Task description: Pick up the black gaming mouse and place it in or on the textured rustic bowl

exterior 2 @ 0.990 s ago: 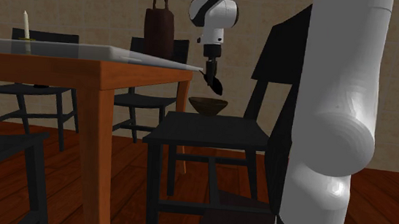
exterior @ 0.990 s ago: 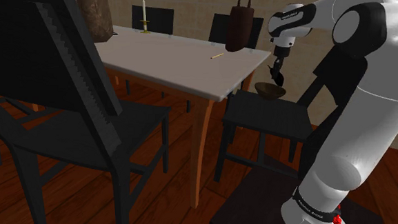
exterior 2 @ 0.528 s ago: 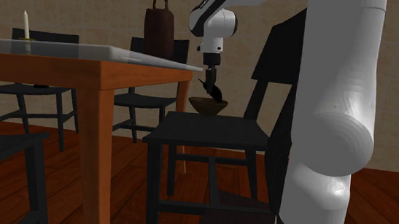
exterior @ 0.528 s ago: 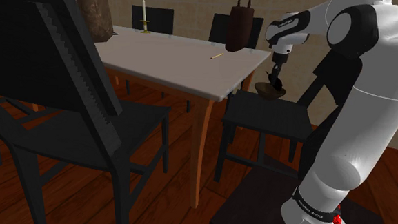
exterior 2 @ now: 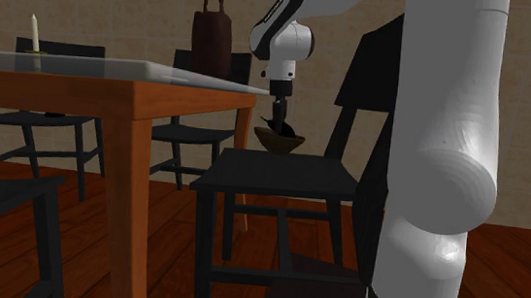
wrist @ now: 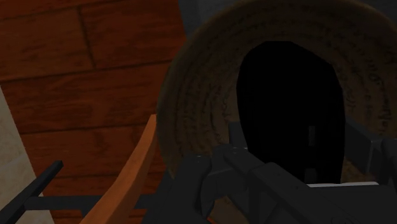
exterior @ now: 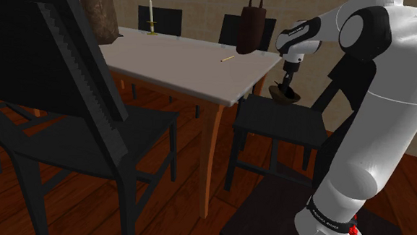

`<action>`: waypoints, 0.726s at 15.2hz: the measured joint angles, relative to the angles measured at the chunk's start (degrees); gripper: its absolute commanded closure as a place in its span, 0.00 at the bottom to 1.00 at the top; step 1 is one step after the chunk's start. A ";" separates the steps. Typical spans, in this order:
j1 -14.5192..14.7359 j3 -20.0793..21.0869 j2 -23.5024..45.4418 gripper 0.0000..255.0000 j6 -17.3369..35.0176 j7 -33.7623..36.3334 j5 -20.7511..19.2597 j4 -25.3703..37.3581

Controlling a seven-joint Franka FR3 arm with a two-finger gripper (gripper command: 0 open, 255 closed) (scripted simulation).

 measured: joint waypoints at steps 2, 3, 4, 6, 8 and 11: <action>0.00 0.00 0.00 1.00 0.07 0.00 0.00 -0.06; 0.00 0.00 0.00 1.00 0.08 0.00 0.00 -0.07; 0.00 0.00 0.00 0.00 0.09 0.00 0.00 -0.08; 0.00 0.00 -0.01 0.00 0.10 0.00 0.00 -0.09; 0.00 0.00 -0.01 0.00 0.10 0.00 0.00 -0.09; 0.05 -0.01 -0.35 0.00 -0.73 0.12 -0.24 0.51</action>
